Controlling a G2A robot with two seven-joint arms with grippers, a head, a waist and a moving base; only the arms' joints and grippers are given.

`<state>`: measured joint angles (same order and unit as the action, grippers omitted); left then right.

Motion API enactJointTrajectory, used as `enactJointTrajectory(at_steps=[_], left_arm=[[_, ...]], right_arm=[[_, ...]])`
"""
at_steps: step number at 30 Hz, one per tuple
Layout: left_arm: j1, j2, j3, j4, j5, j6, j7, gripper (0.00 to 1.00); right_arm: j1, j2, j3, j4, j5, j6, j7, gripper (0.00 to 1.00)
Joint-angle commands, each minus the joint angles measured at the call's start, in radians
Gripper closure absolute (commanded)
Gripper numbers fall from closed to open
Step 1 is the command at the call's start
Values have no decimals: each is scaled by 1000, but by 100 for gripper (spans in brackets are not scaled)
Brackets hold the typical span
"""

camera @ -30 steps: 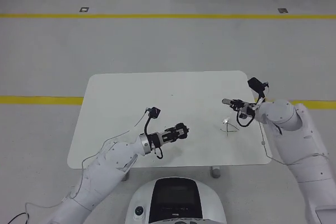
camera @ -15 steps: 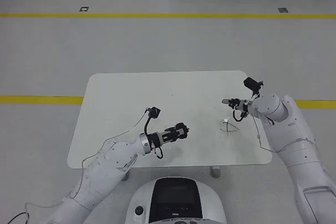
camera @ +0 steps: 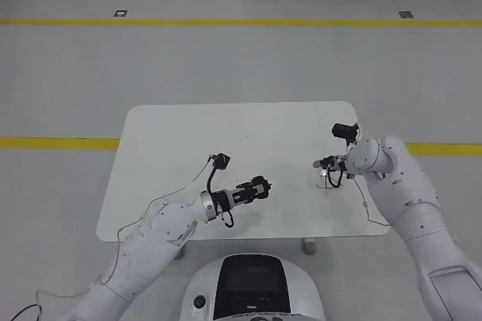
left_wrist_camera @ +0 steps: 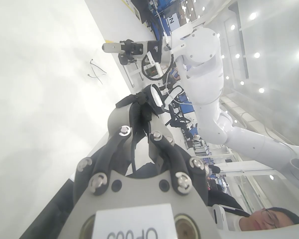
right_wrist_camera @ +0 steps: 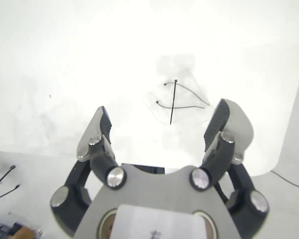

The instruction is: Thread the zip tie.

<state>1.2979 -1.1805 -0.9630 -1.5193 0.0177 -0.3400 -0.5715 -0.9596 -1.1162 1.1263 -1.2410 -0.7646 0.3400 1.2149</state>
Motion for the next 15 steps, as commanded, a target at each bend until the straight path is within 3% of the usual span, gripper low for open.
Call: enactJointTrajectory(at_steps=[1,9,15], left_arm=[[0,0,0,0,0,0,0,100],[0,0,0,0,0,0,0,100],[0,0,0,0,0,0,0,100]], right_arm=[[1,0,0,0,1,0,1,0],[-9,0,-5,10,-21,0,-21,0],[26,-18,-35,68,-66,0,33,0]])
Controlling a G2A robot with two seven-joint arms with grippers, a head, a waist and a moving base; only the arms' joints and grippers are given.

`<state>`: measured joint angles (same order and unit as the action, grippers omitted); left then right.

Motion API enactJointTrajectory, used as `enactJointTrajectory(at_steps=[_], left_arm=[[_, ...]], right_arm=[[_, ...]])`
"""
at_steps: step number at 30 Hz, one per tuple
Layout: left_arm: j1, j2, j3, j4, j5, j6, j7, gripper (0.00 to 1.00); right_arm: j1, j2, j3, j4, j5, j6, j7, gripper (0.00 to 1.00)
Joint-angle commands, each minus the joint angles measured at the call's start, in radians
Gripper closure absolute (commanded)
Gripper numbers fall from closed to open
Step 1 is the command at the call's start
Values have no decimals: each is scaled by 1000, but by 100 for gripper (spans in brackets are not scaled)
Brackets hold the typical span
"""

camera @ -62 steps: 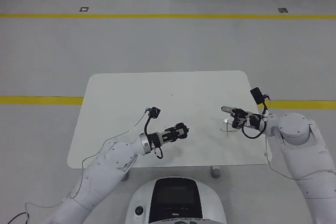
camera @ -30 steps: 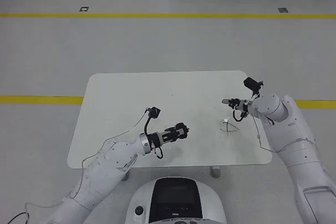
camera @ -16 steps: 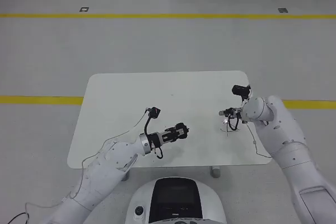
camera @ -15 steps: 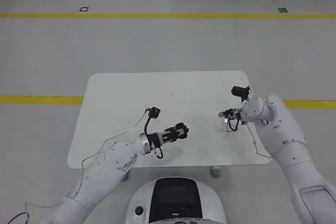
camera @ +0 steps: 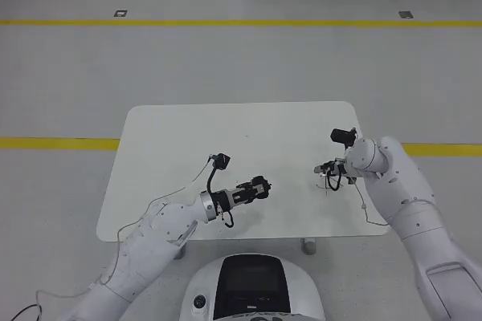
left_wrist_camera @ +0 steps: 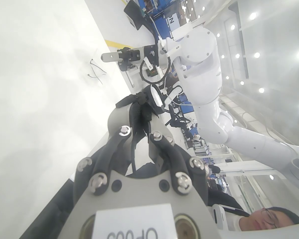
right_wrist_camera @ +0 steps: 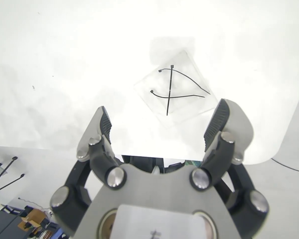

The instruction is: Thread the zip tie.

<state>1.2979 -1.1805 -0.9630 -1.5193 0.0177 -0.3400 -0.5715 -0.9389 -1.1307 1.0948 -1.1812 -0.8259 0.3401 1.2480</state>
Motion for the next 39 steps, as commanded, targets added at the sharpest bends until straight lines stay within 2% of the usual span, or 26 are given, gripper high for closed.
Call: enactJointTrajectory(at_steps=[1,8,14,21,23,26,34,39], left_arm=[[0,0,0,0,0,0,0,100],[0,0,0,0,0,0,0,100],[0,0,0,0,0,0,0,100],[0,0,0,0,0,0,0,100],[0,0,0,0,0,0,0,100],[0,0,0,0,0,0,0,100],[0,0,0,0,0,0,0,100],[0,0,0,0,0,0,0,100]], right_arm=[[9,-6,-5,12,-5,0,-1,0],[9,-6,-5,12,-5,0,-1,0],[-9,-7,2,18,19,-30,-39,0],[-13,-7,4,19,22,-33,-48,0],[-28,-7,6,11,22,-43,-84,0],[-40,-4,12,-15,16,-58,-84,0],[-42,-4,12,-16,16,-60,-91,0],[-68,1,29,-46,6,-69,-122,0]])
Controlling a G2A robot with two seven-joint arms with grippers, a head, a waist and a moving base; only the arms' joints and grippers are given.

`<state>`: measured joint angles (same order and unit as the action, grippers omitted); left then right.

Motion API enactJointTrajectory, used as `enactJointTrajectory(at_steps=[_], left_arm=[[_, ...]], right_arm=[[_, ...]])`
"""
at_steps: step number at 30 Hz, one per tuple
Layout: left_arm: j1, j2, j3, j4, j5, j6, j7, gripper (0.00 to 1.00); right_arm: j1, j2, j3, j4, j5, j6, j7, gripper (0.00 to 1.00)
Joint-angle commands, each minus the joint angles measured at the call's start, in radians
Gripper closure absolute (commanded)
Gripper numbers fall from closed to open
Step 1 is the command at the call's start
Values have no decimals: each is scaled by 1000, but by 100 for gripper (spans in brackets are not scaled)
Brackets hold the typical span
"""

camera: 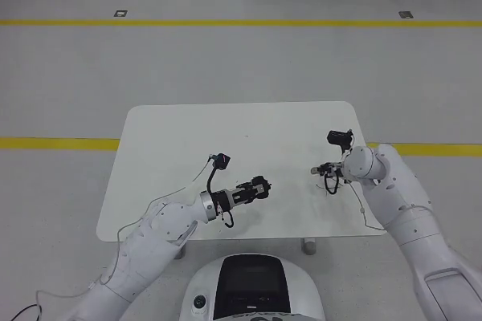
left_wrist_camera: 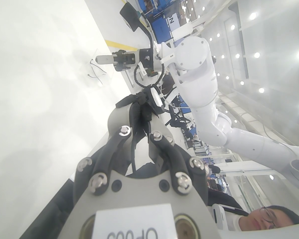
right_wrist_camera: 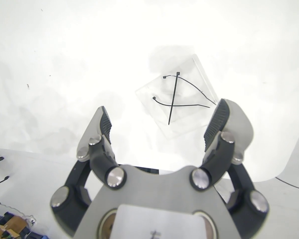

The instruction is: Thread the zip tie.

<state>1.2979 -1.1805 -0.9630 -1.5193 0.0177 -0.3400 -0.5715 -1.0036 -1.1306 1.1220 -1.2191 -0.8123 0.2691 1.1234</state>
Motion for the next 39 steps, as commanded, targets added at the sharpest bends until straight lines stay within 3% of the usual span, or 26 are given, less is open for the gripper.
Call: enactJointTrajectory(at_steps=[1,6,8,9,12,16,19,24,39], left_arm=[[0,0,0,0,0,0,0,100],[0,0,0,0,0,0,0,100],[0,0,0,0,0,0,0,100],[0,0,0,0,0,0,0,100],[0,0,0,0,0,0,0,100],[0,0,0,0,0,0,0,100],[0,0,0,0,0,0,0,100],[0,0,0,0,0,0,0,100],[0,0,0,0,0,0,0,100]], right_arm=[[-7,2,2,-17,-15,4,7,0],[-18,6,11,-47,-32,27,26,0],[-20,7,17,-54,-36,35,30,35],[-21,7,19,-57,-39,41,31,45],[-21,7,21,-59,-43,48,39,60],[-11,4,17,-35,-35,46,48,71],[2,0,8,-9,-27,40,48,77],[24,-9,-14,42,-27,40,29,74],[77,-41,-69,184,1,27,-43,87]])
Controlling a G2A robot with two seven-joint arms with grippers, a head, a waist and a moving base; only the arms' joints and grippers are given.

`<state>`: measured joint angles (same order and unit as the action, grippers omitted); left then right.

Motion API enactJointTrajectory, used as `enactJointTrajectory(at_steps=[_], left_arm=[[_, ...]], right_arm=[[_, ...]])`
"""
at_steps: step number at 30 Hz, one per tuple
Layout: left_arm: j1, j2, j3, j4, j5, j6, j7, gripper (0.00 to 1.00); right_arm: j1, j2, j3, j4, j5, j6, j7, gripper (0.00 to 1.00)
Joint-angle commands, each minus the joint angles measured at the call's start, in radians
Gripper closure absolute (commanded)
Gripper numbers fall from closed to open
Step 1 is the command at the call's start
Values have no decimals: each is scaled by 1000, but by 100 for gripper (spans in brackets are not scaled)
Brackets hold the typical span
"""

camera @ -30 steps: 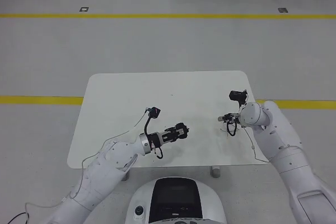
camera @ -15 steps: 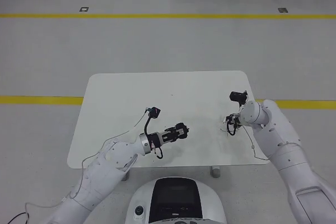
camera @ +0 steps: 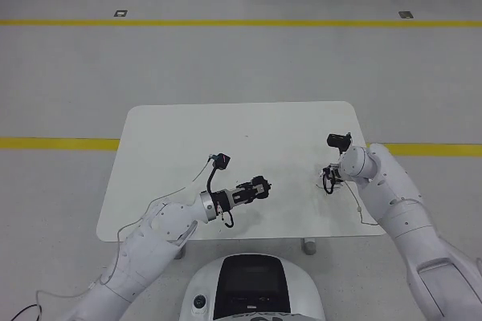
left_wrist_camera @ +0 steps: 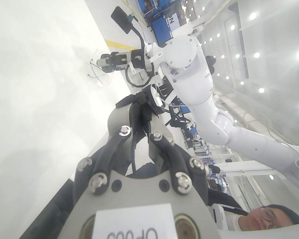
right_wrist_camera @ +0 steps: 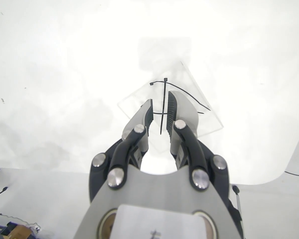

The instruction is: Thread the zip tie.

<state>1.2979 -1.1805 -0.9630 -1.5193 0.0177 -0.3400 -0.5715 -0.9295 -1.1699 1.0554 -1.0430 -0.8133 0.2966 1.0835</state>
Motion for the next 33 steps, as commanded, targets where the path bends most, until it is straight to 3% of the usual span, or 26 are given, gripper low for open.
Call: enactJointTrajectory(at_steps=[1,33], left_arm=[[0,0,0,0,0,0,0,100],[0,0,0,0,0,0,0,100]], right_arm=[[6,-3,-5,15,3,-1,-6,87],[89,-61,-92,192,-1,18,-36,88]])
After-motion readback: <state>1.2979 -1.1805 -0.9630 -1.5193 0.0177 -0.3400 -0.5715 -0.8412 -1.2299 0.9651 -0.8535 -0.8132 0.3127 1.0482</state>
